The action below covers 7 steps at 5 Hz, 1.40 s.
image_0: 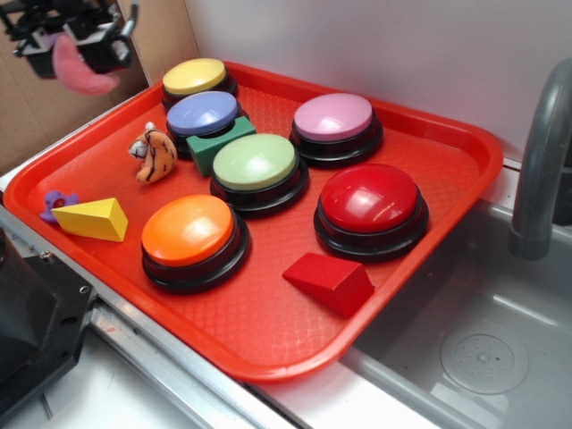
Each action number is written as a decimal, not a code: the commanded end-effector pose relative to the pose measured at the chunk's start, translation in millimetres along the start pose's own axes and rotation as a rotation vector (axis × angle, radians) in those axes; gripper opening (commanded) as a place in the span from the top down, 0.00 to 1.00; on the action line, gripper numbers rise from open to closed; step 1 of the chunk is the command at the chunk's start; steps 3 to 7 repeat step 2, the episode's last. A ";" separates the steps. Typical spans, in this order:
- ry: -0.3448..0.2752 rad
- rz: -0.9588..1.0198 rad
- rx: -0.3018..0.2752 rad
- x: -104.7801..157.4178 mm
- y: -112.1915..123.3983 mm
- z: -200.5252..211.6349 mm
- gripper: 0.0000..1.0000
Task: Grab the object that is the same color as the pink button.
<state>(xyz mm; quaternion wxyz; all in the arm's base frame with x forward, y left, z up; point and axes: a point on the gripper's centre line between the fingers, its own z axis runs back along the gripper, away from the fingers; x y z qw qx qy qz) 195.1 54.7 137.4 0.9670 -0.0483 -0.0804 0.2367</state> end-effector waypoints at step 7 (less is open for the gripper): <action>0.113 -0.333 -0.021 -18.6 -36.9 12.9 1.00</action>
